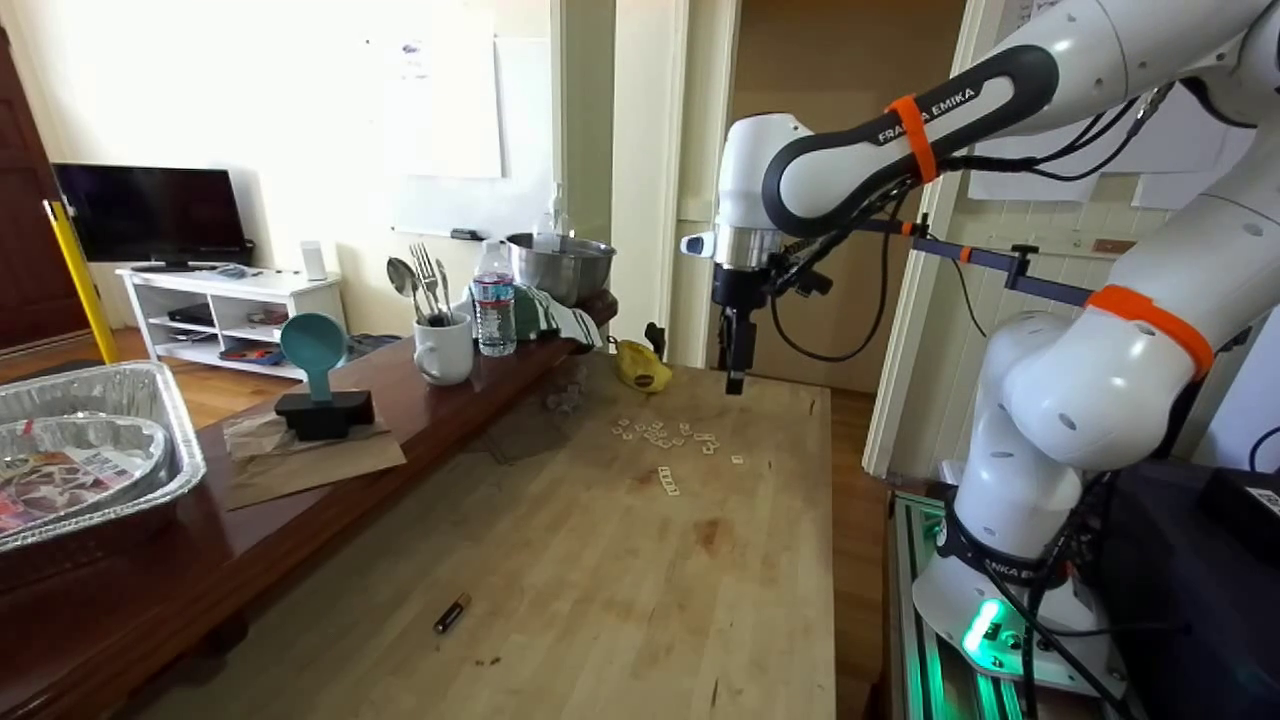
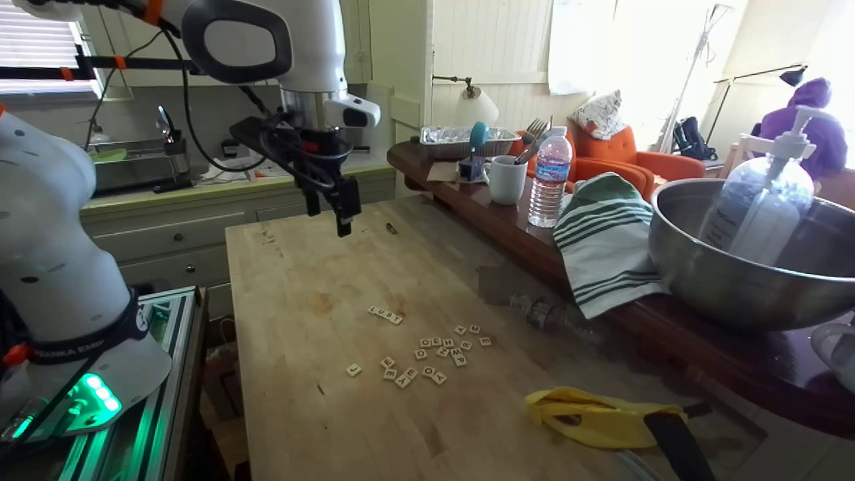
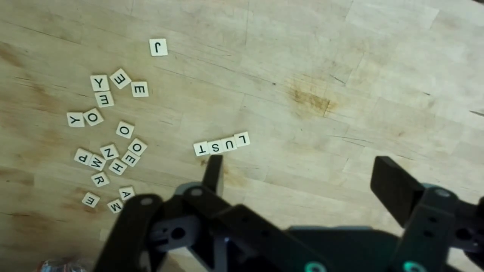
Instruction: Replace L with M on the letters on the left to spell the word MUST
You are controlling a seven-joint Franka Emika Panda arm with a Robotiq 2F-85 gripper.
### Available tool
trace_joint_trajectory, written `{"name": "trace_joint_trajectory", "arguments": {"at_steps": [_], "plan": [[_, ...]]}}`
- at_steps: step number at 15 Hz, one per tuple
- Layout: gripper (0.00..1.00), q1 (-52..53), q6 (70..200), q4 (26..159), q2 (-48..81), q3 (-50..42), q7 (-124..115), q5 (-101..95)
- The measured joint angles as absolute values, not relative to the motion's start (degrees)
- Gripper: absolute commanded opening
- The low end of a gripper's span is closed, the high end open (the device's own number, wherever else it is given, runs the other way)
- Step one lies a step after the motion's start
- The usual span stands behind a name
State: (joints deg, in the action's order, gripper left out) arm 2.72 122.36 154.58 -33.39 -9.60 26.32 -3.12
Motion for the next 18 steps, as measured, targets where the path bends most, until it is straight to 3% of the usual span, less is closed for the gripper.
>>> {"name": "trace_joint_trajectory", "arguments": {"at_steps": [5, 6, 8, 16, 18], "plan": [[0.99, 2.9, 125.2, 155.55, -31.94, -9.58, 27.25, -3.17], [0.74, 3.07, 126.66, 156.26, -30.77, -9.59, 27.94, -3.17], [0.7, 3.6, 129.93, 157.69, -27.44, -9.69, 29.77, -3.13], [0.06, 5.33, 144.97, 158.15, -12.01, -9.61, 39.84, -0.5], [0.0, 5.34, 148.49, 158.14, -9.21, -9.27, 43.16, 1.3]]}}
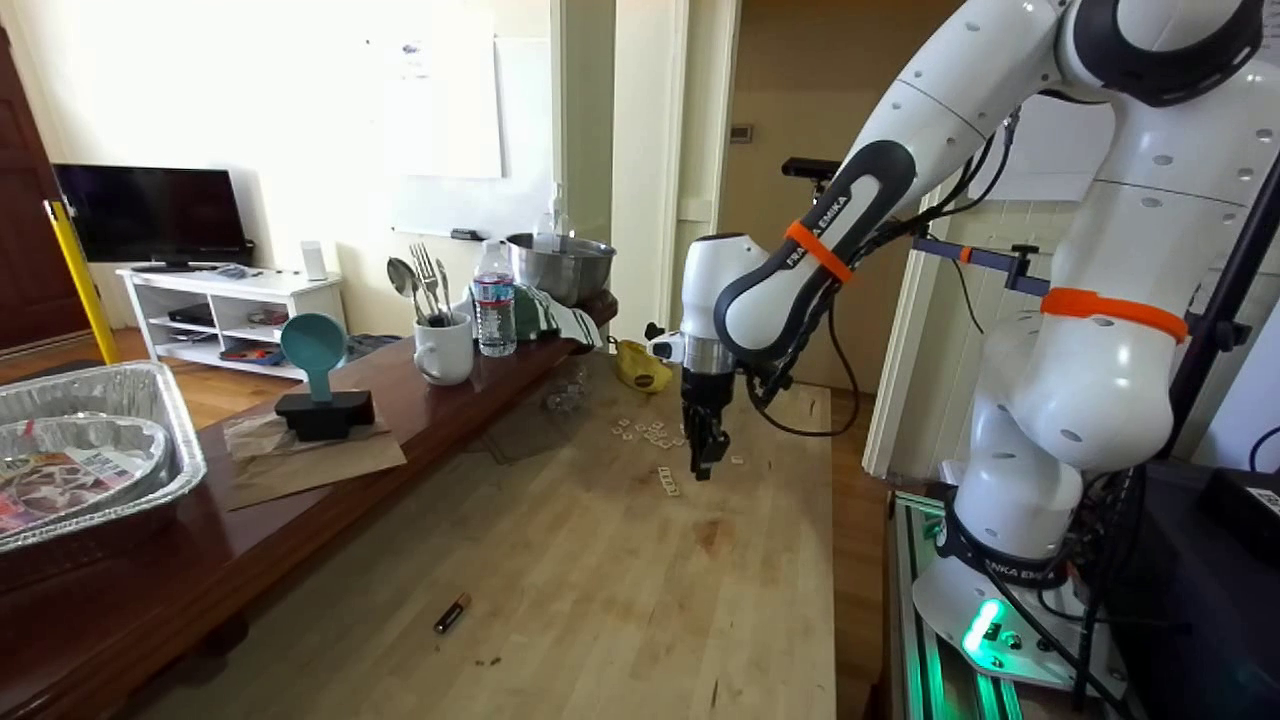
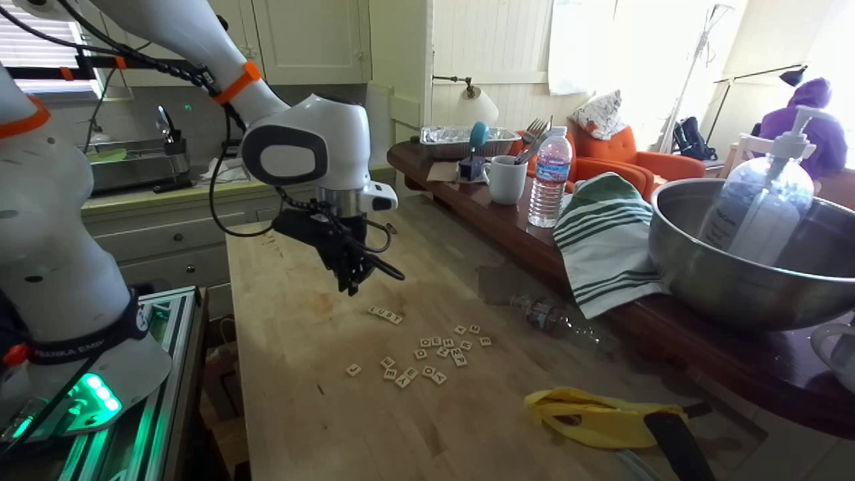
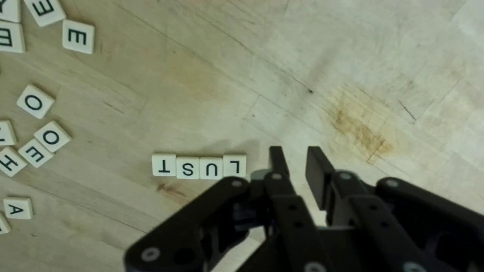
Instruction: Replace L with M on the letters on the left to spell the word MUST
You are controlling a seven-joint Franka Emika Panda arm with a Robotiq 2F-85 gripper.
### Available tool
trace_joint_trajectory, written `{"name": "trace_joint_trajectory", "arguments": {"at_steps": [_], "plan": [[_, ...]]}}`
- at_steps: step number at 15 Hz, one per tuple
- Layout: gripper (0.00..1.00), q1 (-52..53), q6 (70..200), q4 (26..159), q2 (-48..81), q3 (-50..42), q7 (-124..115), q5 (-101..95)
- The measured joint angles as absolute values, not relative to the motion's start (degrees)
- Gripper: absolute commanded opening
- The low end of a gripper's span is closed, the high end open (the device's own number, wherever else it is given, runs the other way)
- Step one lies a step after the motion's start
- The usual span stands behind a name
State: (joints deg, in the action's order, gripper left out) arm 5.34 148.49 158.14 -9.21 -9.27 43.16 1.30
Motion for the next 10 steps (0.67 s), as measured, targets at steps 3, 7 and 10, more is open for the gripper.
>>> {"name": "trace_joint_trajectory", "arguments": {"at_steps": [3, 7, 10], "plan": [[0.0, 5.33, 152.82, 158.1, -6.0, -8.66, 47.72, 4.54], [0.0, 5.23, 156.51, 157.86, -3.14, -7.37, 52.48, 8.14], [0.0, 4.76, 158.28, 157.66, -1.87, -6.24, 54.49, 9.42]]}}
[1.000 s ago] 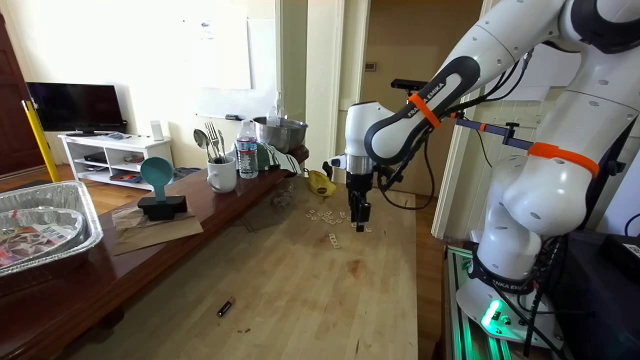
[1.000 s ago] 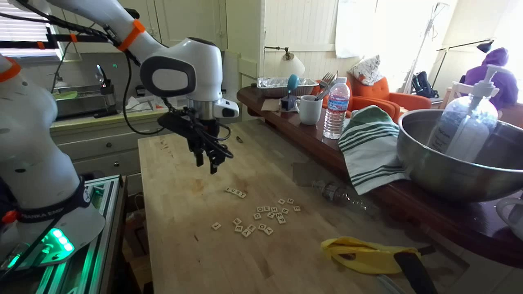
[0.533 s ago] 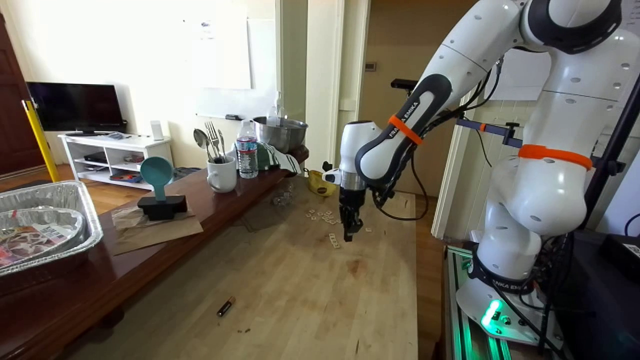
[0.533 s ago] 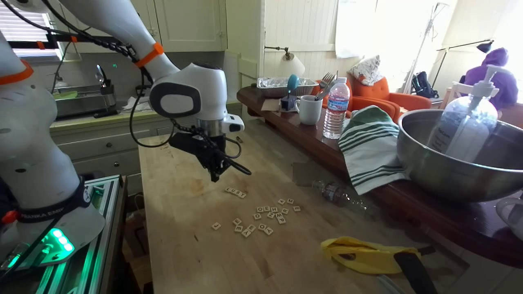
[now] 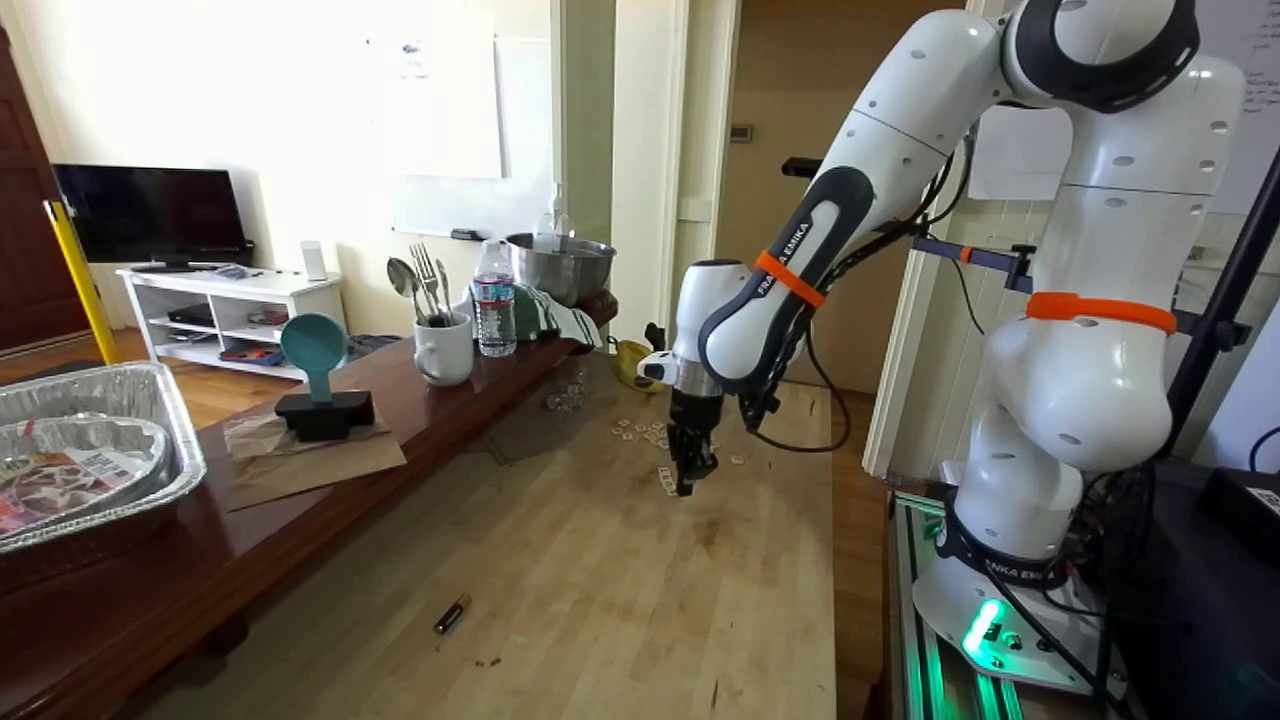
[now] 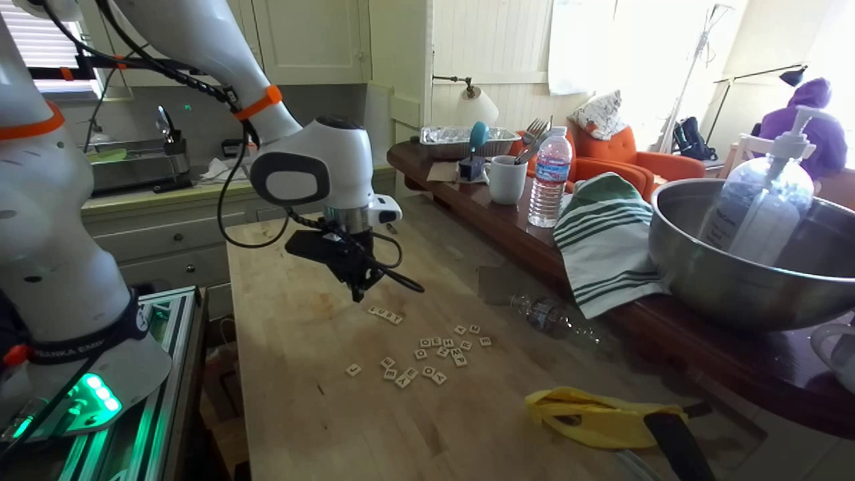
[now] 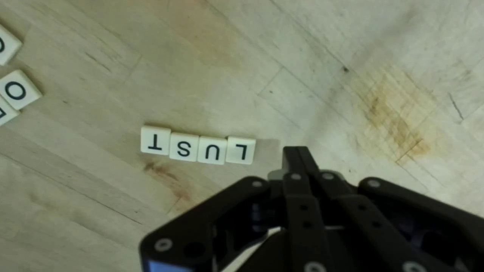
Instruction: Replace L with M on the letters on the left to spell the word MUST
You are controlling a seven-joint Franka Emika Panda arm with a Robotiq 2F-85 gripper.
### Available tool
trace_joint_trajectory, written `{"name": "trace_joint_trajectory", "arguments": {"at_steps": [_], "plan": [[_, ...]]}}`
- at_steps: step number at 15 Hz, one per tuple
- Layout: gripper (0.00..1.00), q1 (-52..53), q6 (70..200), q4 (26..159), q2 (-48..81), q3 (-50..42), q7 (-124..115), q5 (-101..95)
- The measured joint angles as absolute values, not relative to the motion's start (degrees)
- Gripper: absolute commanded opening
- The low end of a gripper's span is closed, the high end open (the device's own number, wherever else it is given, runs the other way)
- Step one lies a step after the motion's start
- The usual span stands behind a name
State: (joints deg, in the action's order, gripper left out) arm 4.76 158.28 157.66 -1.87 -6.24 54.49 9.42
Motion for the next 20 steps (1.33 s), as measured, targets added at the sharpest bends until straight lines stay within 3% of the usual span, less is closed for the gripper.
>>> {"name": "trace_joint_trajectory", "arguments": {"at_steps": [20], "plan": [[0.0, 1.51, 163.01, 156.31, 1.18, -4.59, 62.62, 18.79]]}}
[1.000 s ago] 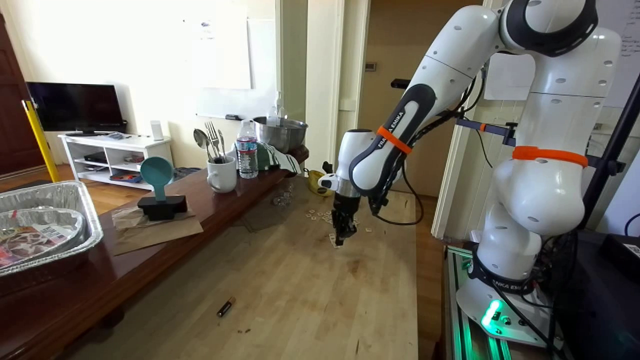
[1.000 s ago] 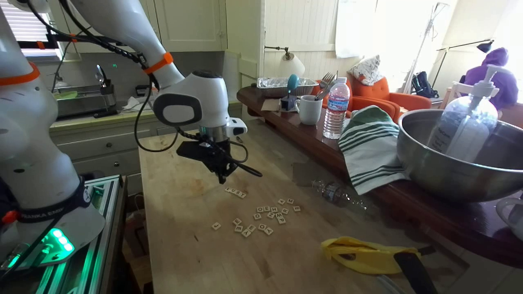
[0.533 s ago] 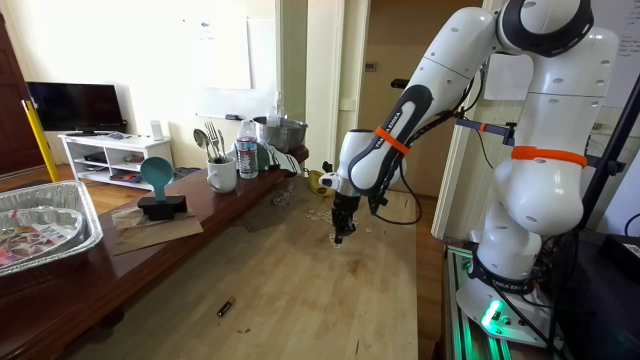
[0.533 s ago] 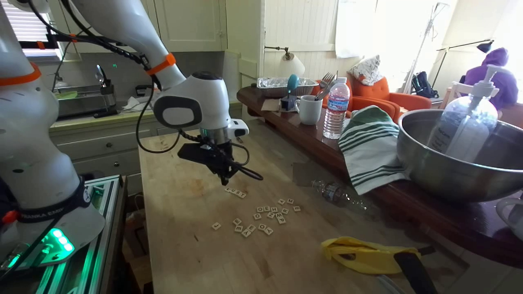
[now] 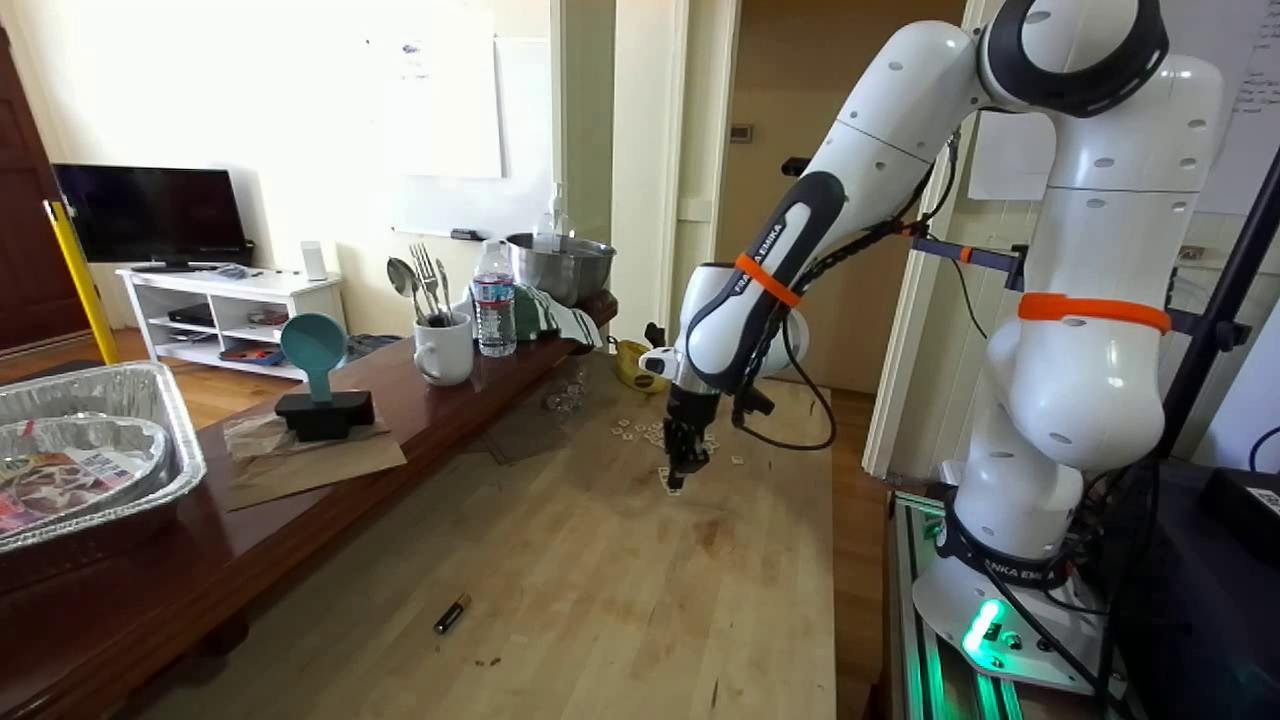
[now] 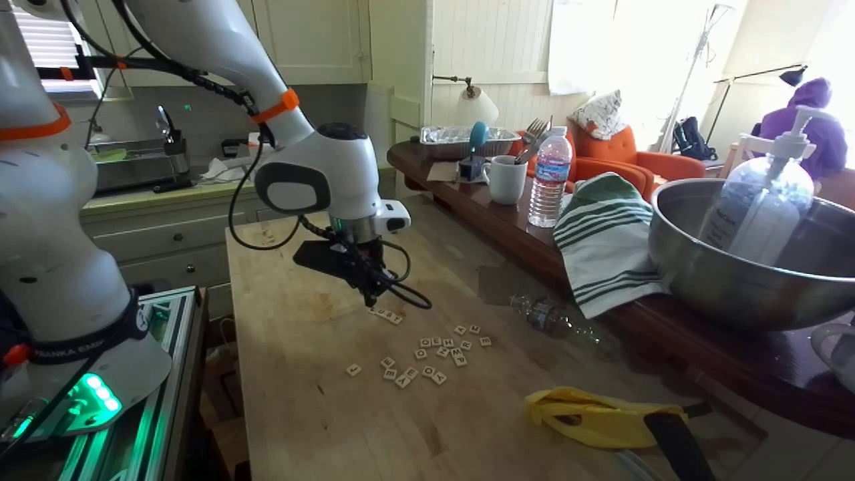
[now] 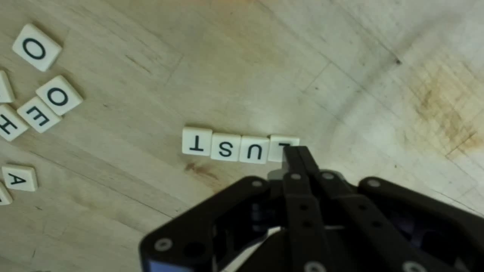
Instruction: Replace L with M on the letters on the left to spell the word MUST
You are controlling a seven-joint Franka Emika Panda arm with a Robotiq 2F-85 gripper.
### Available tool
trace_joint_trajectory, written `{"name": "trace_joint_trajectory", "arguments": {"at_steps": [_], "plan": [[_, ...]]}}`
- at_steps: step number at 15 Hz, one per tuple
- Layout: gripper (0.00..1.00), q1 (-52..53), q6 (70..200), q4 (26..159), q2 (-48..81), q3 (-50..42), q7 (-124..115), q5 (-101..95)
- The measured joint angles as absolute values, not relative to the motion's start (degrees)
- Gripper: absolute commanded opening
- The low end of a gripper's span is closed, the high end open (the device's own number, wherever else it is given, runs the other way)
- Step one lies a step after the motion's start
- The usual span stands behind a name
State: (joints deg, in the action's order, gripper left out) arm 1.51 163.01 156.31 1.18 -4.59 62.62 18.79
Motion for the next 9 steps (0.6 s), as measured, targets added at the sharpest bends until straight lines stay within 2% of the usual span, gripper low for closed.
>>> {"name": "trace_joint_trajectory", "arguments": {"at_steps": [9], "plan": [[0.0, 1.5, 162.97, 154.61, 3.8, -4.6, 66.98, 22.57]]}}
